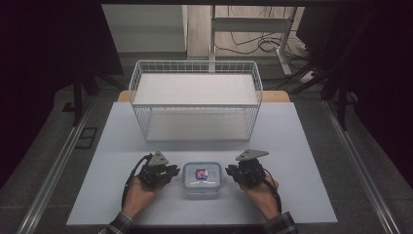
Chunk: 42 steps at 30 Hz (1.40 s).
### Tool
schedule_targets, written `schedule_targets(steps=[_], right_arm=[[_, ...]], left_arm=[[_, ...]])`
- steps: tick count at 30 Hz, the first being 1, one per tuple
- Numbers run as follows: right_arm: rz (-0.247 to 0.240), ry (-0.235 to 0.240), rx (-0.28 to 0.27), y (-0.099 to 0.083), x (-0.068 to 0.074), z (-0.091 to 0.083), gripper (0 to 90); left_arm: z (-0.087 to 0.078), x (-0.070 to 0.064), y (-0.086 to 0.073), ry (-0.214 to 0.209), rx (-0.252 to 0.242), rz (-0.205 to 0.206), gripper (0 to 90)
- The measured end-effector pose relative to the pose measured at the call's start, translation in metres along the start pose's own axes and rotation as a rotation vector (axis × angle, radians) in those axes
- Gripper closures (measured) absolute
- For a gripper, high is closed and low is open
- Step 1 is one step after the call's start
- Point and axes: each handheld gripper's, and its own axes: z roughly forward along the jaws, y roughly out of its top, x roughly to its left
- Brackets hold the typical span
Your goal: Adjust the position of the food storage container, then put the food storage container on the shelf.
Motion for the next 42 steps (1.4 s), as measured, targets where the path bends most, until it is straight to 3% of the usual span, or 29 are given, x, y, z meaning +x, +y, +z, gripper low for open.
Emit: schedule_targets(steps=[6, 9, 15, 19, 22, 29, 33, 37, 42], right_arm=[[-0.009, 0.003, -0.046, -0.01, 0.006, -0.022, 49.8], [-0.015, 0.006, -0.052, -0.017, 0.009, -0.025, 36.5], [-0.029, 0.027, -0.045, -0.03, 0.012, -0.022, 16.4], [-0.026, 0.053, -0.054, -0.03, 0.012, -0.019, 8.1], [-0.027, 0.064, -0.071, -0.028, 0.014, -0.019, 5.0], [-0.018, 0.059, -0.053, -0.023, 0.017, -0.016, 1.5], [0.034, 0.074, -0.061, -0.016, 0.019, -0.016, 1.0], [0.062, 0.109, -0.045, -0.009, 0.019, -0.015, 0.7], [0.03, 0.087, -0.048, -0.002, 0.023, -0.01, 2.0]], left_arm=[[-0.021, -0.008, -0.016, -0.009, -0.064, -0.031, 42.5], [-0.021, -0.013, -0.024, -0.012, -0.056, -0.031, 32.9], [-0.016, -0.024, -0.032, 0.012, -0.006, 0.016, 17.4], [-0.016, -0.024, -0.028, -0.01, -0.027, -0.009, 9.2], [-0.018, -0.022, -0.027, -0.034, -0.031, -0.022, 4.9], [-0.019, -0.02, -0.022, -0.048, -0.039, -0.031, 6.7], [-0.015, -0.02, -0.015, -0.072, -0.055, -0.052, 3.2], [-0.01, -0.019, -0.006, -0.095, -0.067, -0.056, 5.4], [-0.003, -0.02, 0.003, -0.106, -0.063, -0.029, 9.0]])
